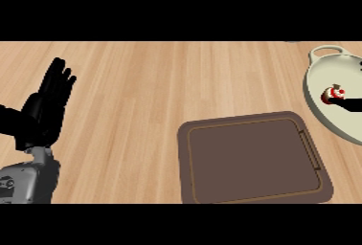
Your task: Pick the cupcake from the tray and place it in the pot
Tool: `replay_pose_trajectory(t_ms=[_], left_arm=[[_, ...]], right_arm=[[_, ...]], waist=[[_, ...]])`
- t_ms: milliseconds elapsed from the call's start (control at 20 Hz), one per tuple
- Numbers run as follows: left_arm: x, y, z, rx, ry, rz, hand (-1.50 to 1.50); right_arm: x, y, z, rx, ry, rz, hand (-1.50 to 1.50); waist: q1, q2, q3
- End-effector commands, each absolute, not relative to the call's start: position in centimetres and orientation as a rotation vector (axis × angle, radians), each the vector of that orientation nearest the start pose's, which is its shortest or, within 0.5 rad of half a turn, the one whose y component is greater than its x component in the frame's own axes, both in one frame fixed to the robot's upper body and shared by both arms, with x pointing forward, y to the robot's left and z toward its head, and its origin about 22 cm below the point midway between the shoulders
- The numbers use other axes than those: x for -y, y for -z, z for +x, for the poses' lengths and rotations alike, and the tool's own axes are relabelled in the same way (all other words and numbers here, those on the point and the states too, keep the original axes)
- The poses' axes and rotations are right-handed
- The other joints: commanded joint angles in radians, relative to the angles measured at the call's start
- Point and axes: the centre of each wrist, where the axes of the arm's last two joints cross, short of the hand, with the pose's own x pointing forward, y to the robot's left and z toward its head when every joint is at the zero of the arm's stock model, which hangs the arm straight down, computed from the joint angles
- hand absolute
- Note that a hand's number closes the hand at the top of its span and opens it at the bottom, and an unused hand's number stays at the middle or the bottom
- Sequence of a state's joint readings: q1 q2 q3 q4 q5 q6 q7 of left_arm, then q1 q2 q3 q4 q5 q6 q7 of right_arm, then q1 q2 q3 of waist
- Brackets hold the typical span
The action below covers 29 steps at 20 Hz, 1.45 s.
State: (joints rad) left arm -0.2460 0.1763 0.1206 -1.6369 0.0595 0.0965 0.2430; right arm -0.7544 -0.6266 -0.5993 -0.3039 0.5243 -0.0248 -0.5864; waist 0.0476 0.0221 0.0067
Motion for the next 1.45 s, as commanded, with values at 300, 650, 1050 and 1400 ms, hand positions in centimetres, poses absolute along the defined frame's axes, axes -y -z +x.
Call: replay_pose_trajectory(t_ms=[300, 650, 1050, 1400], left_arm=[[-26.0, -8.1, 28.7, 1.631, -0.045, 0.152, 0.0], [-27.1, -8.1, 28.6, 1.639, -0.061, 0.165, 0.0], [-27.2, -9.3, 29.0, 1.639, -0.042, 0.163, 0.0], [-26.6, -9.8, 29.2, 1.656, -0.042, 0.153, 0.0]], right_arm=[[53.4, -9.6, 31.3, 1.75, 0.054, -0.571, -1.5], [56.8, -8.6, 26.5, 1.742, 0.069, -0.549, -1.5], [59.7, -10.4, 23.0, 1.739, 0.028, -0.516, -1.5], [59.8, -9.1, 21.8, 1.714, 0.026, -0.536, -1.5]], waist=[[-0.007, 0.0, 0.0], [-0.005, 0.001, 0.001], [-0.004, -0.001, 0.003], [-0.001, 0.001, 0.005]])
